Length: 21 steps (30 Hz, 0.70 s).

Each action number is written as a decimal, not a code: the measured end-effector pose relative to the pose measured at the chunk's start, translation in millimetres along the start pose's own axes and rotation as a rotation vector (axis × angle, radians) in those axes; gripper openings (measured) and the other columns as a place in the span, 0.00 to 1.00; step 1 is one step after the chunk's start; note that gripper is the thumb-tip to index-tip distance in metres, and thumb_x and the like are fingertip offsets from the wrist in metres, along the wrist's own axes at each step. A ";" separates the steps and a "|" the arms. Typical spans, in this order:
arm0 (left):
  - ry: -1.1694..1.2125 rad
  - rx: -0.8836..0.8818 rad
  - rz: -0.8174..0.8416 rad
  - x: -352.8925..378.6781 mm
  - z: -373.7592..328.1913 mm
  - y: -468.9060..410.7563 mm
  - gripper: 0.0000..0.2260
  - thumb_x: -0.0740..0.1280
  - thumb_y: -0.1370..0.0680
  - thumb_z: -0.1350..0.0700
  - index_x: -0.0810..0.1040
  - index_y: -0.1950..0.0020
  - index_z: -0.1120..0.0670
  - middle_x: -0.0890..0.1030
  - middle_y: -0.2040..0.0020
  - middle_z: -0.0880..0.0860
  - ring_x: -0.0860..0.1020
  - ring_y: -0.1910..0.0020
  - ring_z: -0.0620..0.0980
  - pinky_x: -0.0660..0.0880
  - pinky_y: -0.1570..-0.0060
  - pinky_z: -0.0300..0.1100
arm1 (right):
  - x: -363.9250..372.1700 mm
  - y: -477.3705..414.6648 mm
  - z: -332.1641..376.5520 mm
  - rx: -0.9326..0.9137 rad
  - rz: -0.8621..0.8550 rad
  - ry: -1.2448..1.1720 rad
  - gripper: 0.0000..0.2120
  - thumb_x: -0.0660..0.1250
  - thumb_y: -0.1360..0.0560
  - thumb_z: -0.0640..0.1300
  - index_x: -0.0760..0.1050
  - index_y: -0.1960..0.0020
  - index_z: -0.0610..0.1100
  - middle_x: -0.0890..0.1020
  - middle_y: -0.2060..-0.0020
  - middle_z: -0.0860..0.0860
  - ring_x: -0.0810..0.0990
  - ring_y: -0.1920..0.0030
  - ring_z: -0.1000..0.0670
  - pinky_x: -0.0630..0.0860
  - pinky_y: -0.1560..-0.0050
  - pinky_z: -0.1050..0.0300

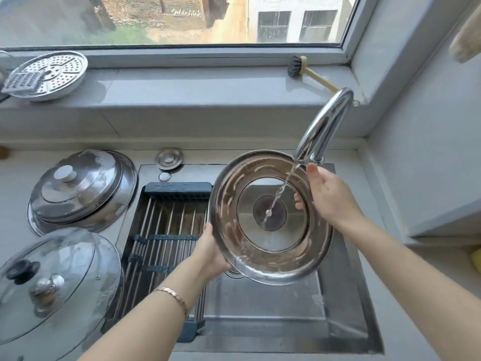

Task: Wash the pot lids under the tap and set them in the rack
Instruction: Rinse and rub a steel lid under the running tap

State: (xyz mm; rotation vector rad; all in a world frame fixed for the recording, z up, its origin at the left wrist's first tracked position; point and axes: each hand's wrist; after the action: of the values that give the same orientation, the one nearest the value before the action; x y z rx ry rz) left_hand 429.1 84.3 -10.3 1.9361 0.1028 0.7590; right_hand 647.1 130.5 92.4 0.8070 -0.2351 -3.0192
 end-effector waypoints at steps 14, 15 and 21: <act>-1.355 0.740 -0.254 23.4 -32.7 75.2 0.27 0.53 0.21 0.40 0.56 0.25 0.48 0.68 0.30 0.56 0.70 0.33 0.53 0.69 0.34 0.52 | 38.4 24.9 -97.1 0.903 0.106 -0.452 0.29 0.47 0.20 0.60 0.74 0.43 0.38 0.85 0.62 0.39 0.85 0.63 0.43 0.79 0.57 0.50; -1.605 0.872 -0.171 21.1 -35.2 83.9 0.28 0.51 0.24 0.36 0.59 0.26 0.45 0.61 0.25 0.53 0.58 0.26 0.49 0.57 0.28 0.51 | 46.5 31.4 -98.3 0.914 0.102 -0.537 0.28 0.45 0.20 0.60 0.74 0.44 0.40 0.84 0.67 0.40 0.84 0.68 0.45 0.78 0.62 0.52; -2.468 1.832 0.521 8.5 -36.3 81.8 0.20 0.60 0.25 0.36 0.78 0.61 0.51 0.83 0.47 0.50 0.79 0.42 0.49 0.70 0.38 0.51 | 63.2 36.4 -88.8 0.873 0.086 -0.804 0.31 0.44 0.21 0.61 0.69 0.36 0.38 0.84 0.70 0.43 0.83 0.61 0.46 0.77 0.61 0.50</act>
State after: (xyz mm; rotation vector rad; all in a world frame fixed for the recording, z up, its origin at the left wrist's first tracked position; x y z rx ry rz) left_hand 395.6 76.3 72.7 -1.3701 0.8491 1.3931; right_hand 635.1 79.0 -9.6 -0.5121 -1.5709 -2.8865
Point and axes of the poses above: each hand's wrist, its own y-axis away from the middle knuckle, its own x-axis out of the palm, z = x × y
